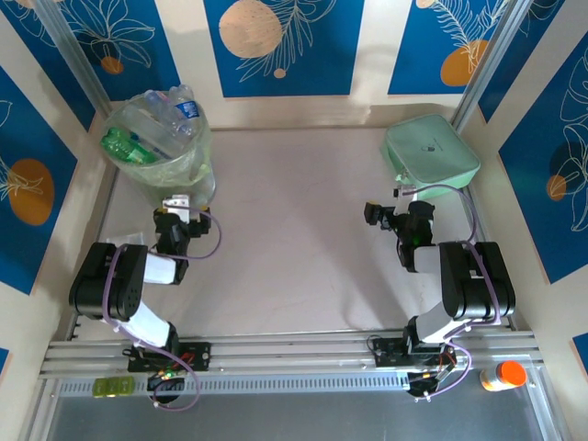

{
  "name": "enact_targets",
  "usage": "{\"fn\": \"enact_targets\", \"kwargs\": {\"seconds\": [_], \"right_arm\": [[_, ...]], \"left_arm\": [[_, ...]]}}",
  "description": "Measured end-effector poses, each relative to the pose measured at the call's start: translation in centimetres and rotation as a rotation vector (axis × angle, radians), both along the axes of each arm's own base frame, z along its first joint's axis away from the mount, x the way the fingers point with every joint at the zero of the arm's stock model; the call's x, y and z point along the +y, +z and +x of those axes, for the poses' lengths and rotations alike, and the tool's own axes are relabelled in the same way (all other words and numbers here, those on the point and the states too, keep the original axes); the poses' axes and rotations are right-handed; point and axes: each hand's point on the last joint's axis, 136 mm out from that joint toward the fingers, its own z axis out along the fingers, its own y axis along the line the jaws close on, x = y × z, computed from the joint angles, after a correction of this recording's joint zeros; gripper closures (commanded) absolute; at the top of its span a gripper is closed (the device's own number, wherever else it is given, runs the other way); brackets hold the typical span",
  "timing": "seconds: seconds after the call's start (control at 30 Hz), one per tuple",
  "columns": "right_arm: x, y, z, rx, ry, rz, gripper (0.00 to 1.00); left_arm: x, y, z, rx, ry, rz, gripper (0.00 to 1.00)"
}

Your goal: Put the plastic bottles in the bin

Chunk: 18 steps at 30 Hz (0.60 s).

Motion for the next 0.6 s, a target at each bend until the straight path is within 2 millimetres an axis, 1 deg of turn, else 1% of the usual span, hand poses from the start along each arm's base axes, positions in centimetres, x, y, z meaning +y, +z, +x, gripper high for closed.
{"fn": "enact_targets", "kwargs": {"seconds": [0.13,0.6], "right_arm": [[0.12,-0.21,-0.10,0.008,0.005,-0.004,0.01],[0.37,-0.22,-0.13,0.008,0.015,-0.009,0.01]], "left_arm": [[-0.07,-0.44,-0.14,0.019,-0.004,0.000,0.01],[-0.41,-0.50,-0.15,0.022,-0.025,0.001,0.01]]}}
